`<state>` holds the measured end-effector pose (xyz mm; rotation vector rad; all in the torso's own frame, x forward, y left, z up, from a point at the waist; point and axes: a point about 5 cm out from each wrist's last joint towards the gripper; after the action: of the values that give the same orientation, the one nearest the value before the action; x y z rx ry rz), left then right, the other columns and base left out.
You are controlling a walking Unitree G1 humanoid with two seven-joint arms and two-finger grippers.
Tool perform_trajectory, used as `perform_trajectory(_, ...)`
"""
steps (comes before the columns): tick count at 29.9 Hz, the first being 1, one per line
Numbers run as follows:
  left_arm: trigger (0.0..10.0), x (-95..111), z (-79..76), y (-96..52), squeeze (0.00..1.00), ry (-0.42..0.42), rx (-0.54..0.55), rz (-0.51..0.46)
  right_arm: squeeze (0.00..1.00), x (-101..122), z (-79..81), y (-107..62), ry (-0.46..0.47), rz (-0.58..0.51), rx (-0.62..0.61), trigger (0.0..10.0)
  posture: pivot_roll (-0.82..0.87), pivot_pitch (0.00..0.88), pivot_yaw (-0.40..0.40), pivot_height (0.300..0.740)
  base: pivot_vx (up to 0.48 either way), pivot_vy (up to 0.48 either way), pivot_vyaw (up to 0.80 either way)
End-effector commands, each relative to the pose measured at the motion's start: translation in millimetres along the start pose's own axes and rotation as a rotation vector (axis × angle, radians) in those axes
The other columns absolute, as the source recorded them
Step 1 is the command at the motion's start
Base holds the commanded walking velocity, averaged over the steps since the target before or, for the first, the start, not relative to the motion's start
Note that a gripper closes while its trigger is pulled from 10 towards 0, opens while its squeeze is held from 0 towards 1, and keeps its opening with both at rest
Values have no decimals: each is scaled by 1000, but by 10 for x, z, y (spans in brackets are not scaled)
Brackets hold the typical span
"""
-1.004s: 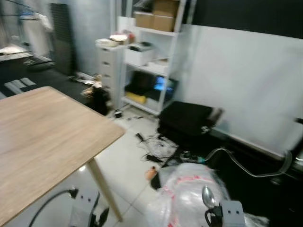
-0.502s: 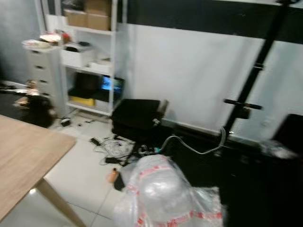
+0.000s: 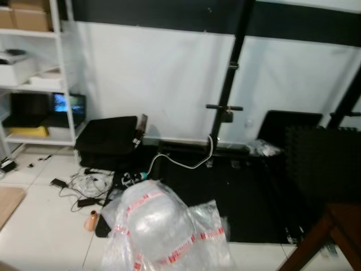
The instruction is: Setting the table
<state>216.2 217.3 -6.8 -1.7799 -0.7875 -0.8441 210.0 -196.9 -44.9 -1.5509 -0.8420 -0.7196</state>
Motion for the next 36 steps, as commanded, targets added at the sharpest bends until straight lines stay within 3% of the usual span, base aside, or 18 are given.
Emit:
perform_trajectory(1,10000,37,-79,-1,55,23,-47,-25,0,21,-80,-34,21,-32,-43,10000,36,70,33,740,0,0,-800)
perform_trajectory(7,10000,141,-149,-76,63,58,-79,-95,0,121,-75,-105,47,-120,-57,10000,32,72,37,740,0,0,-800)
perform_trajectory(15,10000,158,-201,-309,82,69,-82,-135,0,259,-29,-271,54,-209,-55,10000,34,78,41,740,0,0,-800)
perform_trajectory(36,10000,244,-169,-266,122,68,-62,-133,0,532,-19,-390,80,-288,-81,10000,10,67,54,740,0,0,-800)
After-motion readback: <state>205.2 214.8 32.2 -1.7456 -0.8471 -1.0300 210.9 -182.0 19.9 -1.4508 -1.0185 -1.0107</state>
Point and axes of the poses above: a point about 5 cm out from each wrist's last joint towards the gripper, its own y axis pointing out of the wrist towards the gripper, its own x axis along the axis of the wrist's last joint, z = x × y, and after that the axes turned 12 degrees about -y, right-handed
